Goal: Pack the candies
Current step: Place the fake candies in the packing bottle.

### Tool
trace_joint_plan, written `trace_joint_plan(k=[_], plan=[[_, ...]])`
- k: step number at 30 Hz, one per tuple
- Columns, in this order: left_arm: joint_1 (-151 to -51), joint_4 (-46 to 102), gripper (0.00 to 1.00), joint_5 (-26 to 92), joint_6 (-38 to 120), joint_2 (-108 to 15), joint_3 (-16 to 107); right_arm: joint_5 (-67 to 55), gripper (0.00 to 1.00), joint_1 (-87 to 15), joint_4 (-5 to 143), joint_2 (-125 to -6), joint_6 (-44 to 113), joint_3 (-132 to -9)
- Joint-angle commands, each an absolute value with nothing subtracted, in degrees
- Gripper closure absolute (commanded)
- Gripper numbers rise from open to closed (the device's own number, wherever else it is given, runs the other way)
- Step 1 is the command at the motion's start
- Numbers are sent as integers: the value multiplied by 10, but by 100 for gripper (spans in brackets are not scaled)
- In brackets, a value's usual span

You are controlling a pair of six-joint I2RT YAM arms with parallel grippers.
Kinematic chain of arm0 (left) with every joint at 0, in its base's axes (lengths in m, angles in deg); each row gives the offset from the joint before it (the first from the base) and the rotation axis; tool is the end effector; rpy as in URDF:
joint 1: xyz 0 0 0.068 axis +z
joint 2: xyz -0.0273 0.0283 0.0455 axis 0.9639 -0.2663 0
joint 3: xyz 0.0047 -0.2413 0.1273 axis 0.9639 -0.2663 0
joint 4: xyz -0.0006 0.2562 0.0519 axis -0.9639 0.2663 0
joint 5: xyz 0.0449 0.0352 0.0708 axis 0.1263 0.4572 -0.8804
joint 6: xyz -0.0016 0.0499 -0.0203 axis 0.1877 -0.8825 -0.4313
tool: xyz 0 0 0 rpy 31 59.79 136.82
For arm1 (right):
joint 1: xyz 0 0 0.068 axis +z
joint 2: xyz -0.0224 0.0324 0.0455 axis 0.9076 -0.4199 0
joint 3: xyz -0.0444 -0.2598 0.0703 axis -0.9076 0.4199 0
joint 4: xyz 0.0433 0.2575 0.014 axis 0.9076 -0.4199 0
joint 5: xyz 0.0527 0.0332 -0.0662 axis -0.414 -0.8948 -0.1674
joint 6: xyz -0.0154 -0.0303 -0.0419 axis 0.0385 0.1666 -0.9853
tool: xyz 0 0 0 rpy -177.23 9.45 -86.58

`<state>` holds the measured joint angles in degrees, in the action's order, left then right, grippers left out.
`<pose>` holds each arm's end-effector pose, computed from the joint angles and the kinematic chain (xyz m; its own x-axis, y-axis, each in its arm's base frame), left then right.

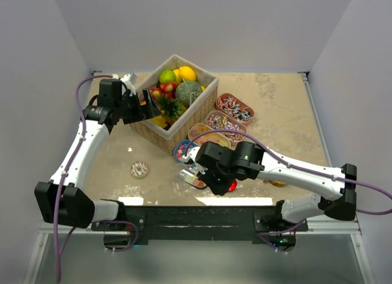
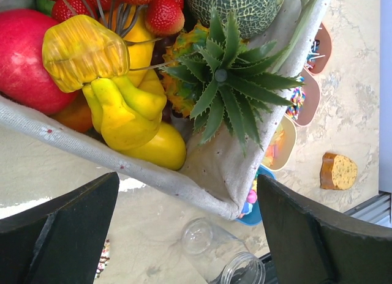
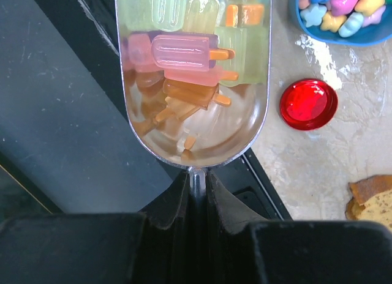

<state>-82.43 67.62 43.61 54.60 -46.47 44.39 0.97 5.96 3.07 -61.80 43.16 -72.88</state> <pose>0.2780 -0.0502 0.3407 -0.7510 -0.3036 -0.5864 0.0566 0.8552 -0.5153 0.0803 0.2372 0.3327 -0.5358 -0.7516 -0.3847 -0.8367 0.5338 0.1225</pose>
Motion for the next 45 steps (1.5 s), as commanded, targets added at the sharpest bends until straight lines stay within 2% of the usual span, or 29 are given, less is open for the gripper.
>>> trace_joint_plan(k=[1,17,29,45], plan=[[-823,649,0,433,531,-446,436,16,100,59,-11,-640,444,-769],[-823,621,0,443,544,-434,394,18,100,58,-60,-708,447,-830],[-823,616,0,446,553,-382,340,9,100,36,-101,-751,444,-864],[-823,604,0,434,557,-360,310,-58,100,22,-124,-763,443,-877]])
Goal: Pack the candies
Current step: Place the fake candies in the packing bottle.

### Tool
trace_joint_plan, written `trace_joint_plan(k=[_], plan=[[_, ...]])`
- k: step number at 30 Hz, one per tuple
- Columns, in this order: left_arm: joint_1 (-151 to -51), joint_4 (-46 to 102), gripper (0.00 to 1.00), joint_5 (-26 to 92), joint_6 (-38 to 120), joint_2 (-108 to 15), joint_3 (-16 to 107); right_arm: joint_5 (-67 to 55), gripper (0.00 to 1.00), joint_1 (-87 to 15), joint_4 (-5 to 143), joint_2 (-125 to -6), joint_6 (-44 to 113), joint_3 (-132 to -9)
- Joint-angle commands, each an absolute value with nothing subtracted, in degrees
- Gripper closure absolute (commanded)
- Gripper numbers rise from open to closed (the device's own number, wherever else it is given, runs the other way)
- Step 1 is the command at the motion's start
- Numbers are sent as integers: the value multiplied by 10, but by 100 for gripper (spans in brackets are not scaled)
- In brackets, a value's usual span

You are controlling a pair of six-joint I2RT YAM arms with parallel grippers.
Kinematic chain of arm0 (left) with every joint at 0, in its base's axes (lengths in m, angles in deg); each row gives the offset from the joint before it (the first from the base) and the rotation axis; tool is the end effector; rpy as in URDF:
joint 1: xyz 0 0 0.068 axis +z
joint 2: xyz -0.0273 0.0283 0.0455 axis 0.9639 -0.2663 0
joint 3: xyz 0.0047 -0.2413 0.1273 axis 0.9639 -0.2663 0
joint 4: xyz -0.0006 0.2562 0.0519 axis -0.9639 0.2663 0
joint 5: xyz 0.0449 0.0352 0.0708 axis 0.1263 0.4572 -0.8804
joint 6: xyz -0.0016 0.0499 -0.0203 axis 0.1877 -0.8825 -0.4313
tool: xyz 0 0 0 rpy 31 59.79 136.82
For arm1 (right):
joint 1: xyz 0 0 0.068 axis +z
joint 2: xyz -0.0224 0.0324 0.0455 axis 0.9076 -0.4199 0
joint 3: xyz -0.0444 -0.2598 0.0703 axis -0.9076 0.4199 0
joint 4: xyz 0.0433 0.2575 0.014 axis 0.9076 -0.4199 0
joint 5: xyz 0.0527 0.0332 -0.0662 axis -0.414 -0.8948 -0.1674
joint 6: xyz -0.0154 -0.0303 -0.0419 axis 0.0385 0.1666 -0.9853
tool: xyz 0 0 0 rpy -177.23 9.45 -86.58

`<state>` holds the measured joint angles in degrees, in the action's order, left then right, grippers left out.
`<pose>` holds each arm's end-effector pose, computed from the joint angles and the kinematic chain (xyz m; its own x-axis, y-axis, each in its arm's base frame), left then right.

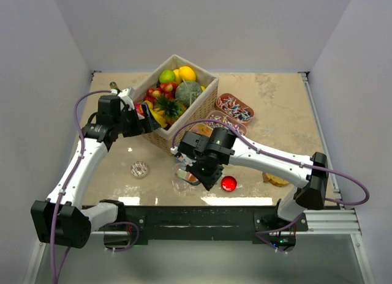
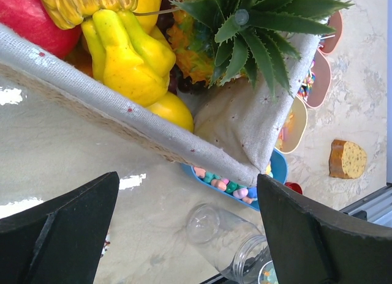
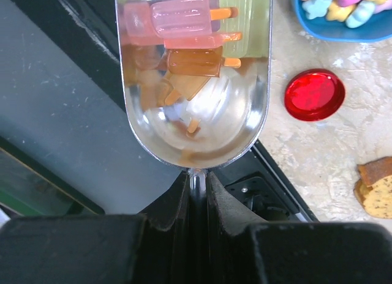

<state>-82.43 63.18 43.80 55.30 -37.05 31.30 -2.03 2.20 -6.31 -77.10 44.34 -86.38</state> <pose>0.2406 -0.0451 0.3114 -0.7448 -0.3145 -0.5885 0.0564 0.8492 -0.5251 0.1138 0.2797 0.3247 -0.6231 -0.7588 -0.1898 -0.7820 0.6101 0.1279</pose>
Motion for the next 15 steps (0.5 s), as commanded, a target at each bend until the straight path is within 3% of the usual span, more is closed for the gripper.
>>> trace_joint_plan(k=[1,15], plan=[[-823,603,0,435,557,-361,309,-61,100,22,-124,-763,445,-874],[-824,595,0,432,557,-358,288,-112,100,8,-124,-775,452,-835]])
